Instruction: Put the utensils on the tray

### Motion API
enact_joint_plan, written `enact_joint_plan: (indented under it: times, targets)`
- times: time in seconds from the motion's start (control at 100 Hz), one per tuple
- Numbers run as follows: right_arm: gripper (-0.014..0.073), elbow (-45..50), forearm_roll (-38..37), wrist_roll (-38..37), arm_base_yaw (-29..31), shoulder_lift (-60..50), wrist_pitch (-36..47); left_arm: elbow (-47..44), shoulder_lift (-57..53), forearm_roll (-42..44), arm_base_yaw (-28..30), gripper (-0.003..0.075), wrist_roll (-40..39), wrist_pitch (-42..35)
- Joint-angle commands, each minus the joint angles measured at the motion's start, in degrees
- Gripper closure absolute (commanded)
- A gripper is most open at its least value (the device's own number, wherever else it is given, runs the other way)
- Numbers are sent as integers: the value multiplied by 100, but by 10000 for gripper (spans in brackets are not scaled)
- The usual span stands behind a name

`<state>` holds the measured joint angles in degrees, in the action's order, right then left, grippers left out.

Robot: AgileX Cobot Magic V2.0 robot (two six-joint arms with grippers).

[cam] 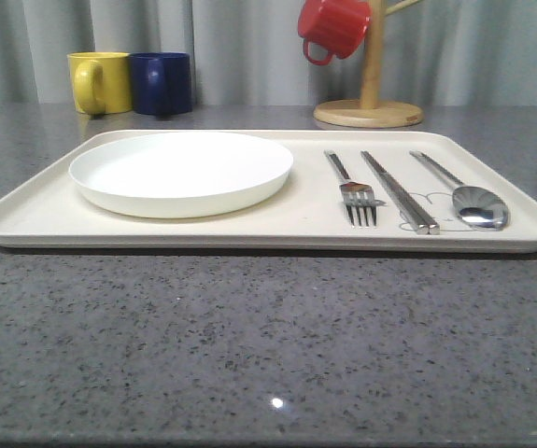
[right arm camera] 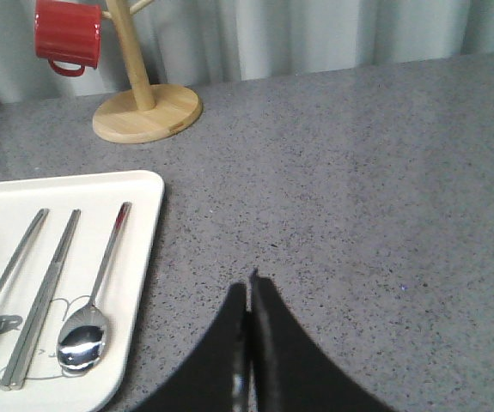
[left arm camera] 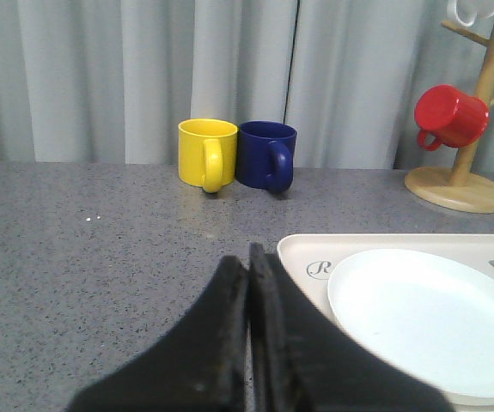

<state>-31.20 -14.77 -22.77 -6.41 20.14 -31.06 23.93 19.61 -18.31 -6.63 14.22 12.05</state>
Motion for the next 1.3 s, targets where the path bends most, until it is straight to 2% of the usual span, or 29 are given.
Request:
enact_joint_plan:
  times: [0.0, 0.67, 0.84, 0.94, 1.12, 1.29]
  targets:
    - [659, -138, -173, 61, 43, 28, 554, 149, 31, -59, -32, 738, -1, -444]
    - [662, -133, -173, 61, 43, 28, 552, 149, 31, -59, -32, 738, -1, -444]
    - [662, 80, -129, 110, 43, -40, 981, 149, 31, -59, -32, 738, -1, -444]
    - [662, 356, 219, 518, 54, -237, 1497, 149, 31, -59, -32, 738, -1, -444]
    - [662, 973, 1315, 1644, 361, -717, 2113, 149, 31, -59, -32, 738, -1, -444]
    - [662, 1551, 1546, 1769, 624, -1296, 2373, 149, 31, -59, -32, 738, -1, -444]
